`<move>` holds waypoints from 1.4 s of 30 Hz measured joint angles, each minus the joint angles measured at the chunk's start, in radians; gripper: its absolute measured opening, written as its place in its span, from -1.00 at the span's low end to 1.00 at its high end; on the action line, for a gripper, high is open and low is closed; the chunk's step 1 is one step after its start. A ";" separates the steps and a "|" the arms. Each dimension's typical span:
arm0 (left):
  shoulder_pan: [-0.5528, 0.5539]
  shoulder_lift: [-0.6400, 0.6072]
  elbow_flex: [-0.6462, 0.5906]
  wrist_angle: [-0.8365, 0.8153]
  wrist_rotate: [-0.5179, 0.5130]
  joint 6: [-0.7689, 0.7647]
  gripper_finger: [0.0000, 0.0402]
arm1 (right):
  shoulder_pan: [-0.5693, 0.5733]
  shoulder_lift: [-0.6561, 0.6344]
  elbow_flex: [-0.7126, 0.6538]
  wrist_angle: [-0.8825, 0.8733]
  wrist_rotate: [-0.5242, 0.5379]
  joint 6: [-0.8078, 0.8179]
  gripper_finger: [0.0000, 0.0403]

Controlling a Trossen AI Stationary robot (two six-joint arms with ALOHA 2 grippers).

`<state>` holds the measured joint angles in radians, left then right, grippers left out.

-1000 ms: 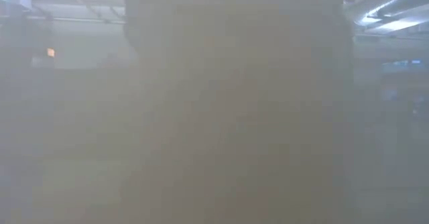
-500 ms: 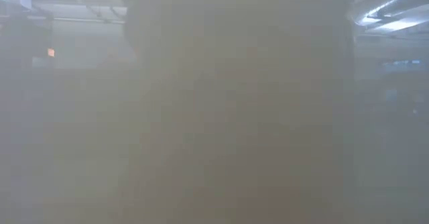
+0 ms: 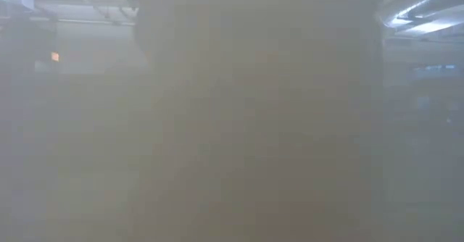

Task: Sort cables into bins
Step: Put the brown HDMI cable into the gray bin

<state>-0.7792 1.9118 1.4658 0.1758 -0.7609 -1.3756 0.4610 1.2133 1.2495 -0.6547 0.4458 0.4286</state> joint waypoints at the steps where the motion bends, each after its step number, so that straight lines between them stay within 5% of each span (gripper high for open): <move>1: 0.000 0.000 0.000 -0.001 0.000 -0.005 -0.95 | 0.000 0.000 0.000 0.000 0.000 0.000 -0.46; 15: 0.054 0.157 0.000 0.185 0.088 0.003 -0.95 | 0.006 0.000 0.000 0.003 -0.002 -0.004 -0.46; 34: 0.062 0.157 0.000 0.090 0.135 -0.039 -0.95 | 0.022 -0.036 0.000 0.017 -0.028 -0.003 -0.46; 42: 0.059 0.157 0.000 0.058 0.099 -0.075 -0.58 | 0.026 -0.041 0.000 0.045 -0.026 -0.003 -0.46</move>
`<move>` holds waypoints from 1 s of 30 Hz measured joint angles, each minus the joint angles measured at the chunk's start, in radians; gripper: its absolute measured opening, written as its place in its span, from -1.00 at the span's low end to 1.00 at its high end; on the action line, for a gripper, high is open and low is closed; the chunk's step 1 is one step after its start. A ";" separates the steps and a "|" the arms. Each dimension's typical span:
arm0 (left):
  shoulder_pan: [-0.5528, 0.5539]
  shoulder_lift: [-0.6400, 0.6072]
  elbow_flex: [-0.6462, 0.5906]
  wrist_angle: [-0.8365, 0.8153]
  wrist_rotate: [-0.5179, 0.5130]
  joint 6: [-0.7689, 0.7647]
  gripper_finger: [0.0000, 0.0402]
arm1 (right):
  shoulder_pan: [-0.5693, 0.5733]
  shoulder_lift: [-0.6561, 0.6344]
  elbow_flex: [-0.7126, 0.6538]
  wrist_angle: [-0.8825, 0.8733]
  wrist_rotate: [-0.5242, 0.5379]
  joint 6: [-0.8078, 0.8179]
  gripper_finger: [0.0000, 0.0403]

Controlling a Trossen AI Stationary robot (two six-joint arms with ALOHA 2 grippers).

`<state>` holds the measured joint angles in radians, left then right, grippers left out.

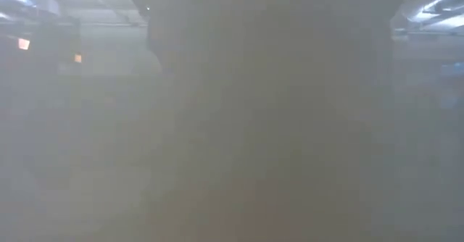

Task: Sort cables into bins
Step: Put the brown HDMI cable into the gray bin

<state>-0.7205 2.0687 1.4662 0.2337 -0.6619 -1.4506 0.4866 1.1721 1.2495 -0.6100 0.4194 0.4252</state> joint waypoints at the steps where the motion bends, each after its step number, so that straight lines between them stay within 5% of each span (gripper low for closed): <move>1: 0.002 0.000 0.000 -0.001 0.008 -0.003 -0.53 | 0.000 0.000 0.000 0.001 0.000 0.000 -0.46; 12: 0.013 -0.001 0.000 -0.047 0.034 -0.024 -0.27 | 0.000 0.000 0.000 0.011 0.000 0.008 -0.46; 19: 0.013 -0.027 0.000 -0.214 0.047 -0.070 -0.26 | 0.000 0.000 0.000 0.011 -0.001 0.007 -0.46; 30: 0.036 -0.042 0.000 -0.239 0.089 -0.039 -0.25 | 0.000 0.000 0.000 0.019 -0.002 0.000 -0.46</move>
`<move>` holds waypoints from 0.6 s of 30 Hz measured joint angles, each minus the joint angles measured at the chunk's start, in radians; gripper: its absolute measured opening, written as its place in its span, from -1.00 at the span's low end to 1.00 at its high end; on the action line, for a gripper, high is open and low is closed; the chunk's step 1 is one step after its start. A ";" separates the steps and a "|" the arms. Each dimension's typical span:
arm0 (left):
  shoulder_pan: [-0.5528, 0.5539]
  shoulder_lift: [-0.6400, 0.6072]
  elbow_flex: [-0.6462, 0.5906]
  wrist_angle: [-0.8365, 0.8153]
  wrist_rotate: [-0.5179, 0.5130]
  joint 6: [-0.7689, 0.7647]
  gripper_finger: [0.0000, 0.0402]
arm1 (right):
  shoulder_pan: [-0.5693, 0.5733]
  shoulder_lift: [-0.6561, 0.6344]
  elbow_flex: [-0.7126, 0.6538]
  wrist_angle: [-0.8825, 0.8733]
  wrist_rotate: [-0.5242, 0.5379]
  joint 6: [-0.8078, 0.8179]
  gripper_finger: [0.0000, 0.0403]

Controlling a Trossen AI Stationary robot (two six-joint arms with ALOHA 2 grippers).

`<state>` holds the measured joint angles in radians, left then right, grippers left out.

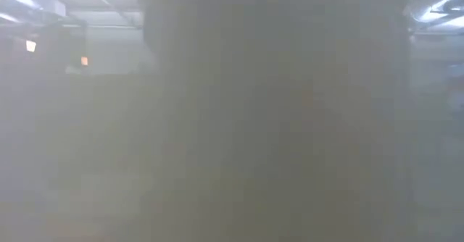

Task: Sort cables into bins
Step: Put the brown HDMI cable into the gray bin, then put the light blue charger cable into the yellow bin

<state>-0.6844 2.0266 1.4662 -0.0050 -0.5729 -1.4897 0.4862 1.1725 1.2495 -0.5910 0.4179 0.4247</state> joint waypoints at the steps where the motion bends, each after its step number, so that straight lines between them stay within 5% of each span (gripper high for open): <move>1: 0.002 0.000 0.000 0.002 0.000 0.005 -0.25 | 0.000 0.000 0.000 0.002 0.000 -0.002 -0.46; 9: 0.019 -0.013 0.001 0.037 0.062 0.072 -0.23 | 0.000 0.000 0.000 0.012 0.000 -0.018 -0.46; 18: 0.025 -0.025 0.002 0.032 0.077 0.075 0.15 | 0.000 0.000 0.000 0.016 0.000 -0.027 -0.46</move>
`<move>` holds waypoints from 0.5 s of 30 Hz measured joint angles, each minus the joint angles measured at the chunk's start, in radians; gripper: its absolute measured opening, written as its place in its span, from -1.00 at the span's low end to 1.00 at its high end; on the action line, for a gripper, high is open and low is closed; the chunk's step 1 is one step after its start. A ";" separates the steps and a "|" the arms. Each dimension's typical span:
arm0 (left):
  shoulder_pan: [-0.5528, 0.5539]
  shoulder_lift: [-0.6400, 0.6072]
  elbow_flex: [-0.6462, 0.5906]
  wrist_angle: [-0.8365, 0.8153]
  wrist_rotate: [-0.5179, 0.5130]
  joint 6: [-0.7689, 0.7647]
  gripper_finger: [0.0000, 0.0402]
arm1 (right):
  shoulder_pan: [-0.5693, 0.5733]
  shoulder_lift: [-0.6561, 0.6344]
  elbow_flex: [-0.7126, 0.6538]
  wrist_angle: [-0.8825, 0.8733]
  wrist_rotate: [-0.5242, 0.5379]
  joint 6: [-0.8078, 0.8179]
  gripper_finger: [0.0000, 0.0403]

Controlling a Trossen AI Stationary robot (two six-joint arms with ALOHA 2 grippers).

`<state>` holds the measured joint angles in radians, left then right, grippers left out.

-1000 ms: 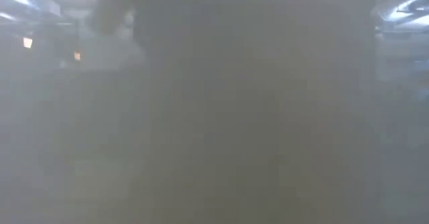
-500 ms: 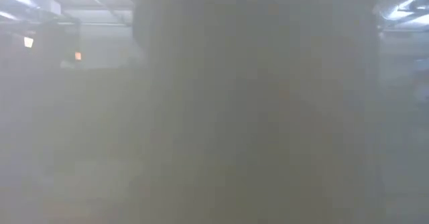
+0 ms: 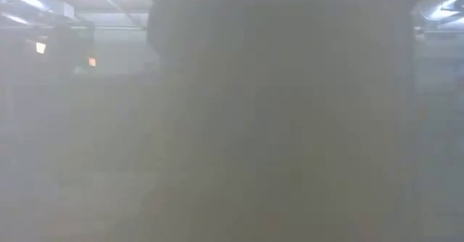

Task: Sort cables into bins
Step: Put the light blue charger cable into the yellow bin

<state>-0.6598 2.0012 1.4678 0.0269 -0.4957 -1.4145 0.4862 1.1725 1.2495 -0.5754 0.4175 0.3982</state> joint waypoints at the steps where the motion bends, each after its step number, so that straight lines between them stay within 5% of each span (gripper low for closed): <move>1: 0.003 -0.002 0.001 0.002 0.001 0.003 0.18 | 0.000 0.000 0.000 0.000 0.000 -0.001 -0.46; 8: 0.006 -0.096 0.001 -0.123 -0.081 0.073 0.22 | 0.000 0.000 0.000 -0.029 -0.002 0.002 -0.46; 15: 0.016 -0.324 0.002 -0.451 -0.250 0.164 -0.01 | -0.010 0.034 -0.019 -0.314 0.004 0.052 -0.46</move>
<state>-0.6442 1.6768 1.4696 -0.4239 -0.7455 -1.2505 0.4763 1.2068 1.2304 -0.8897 0.4212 0.4498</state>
